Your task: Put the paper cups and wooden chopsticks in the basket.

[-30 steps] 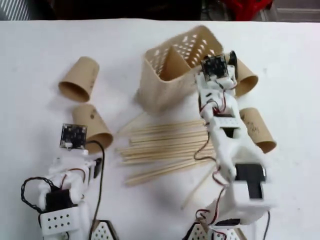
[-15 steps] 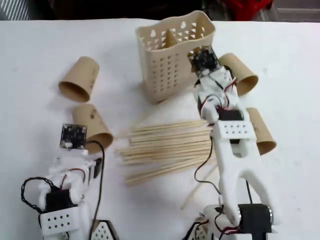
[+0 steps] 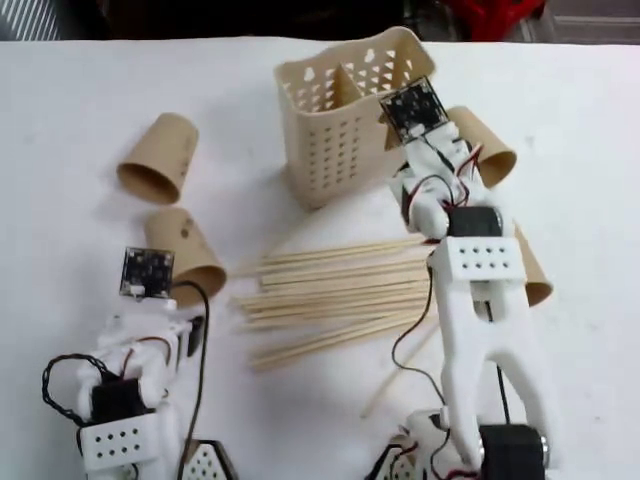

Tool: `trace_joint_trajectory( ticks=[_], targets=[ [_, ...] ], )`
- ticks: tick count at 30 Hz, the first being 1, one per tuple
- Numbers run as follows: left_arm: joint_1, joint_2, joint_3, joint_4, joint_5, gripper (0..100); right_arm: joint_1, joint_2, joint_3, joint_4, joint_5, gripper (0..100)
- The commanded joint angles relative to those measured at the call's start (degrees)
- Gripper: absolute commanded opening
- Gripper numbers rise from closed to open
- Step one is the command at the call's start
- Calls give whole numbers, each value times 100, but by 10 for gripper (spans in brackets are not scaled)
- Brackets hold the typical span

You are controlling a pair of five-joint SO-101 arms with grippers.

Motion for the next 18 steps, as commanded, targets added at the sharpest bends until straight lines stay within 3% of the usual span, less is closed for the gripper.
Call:
trace_joint_trajectory(
  ticks=[1, 9, 18],
  targets=[
    [-13, -48, -26, 9, -44, 275, 66, -541, -1020, 1270, -53, 230],
    [-13, -48, -26, 9, -44, 275, 40, 13, -3077, 1648, -211, 227],
    [-13, -48, -26, 9, -44, 275, 31, 3292, -6831, 2747, -255, 229]
  ],
)
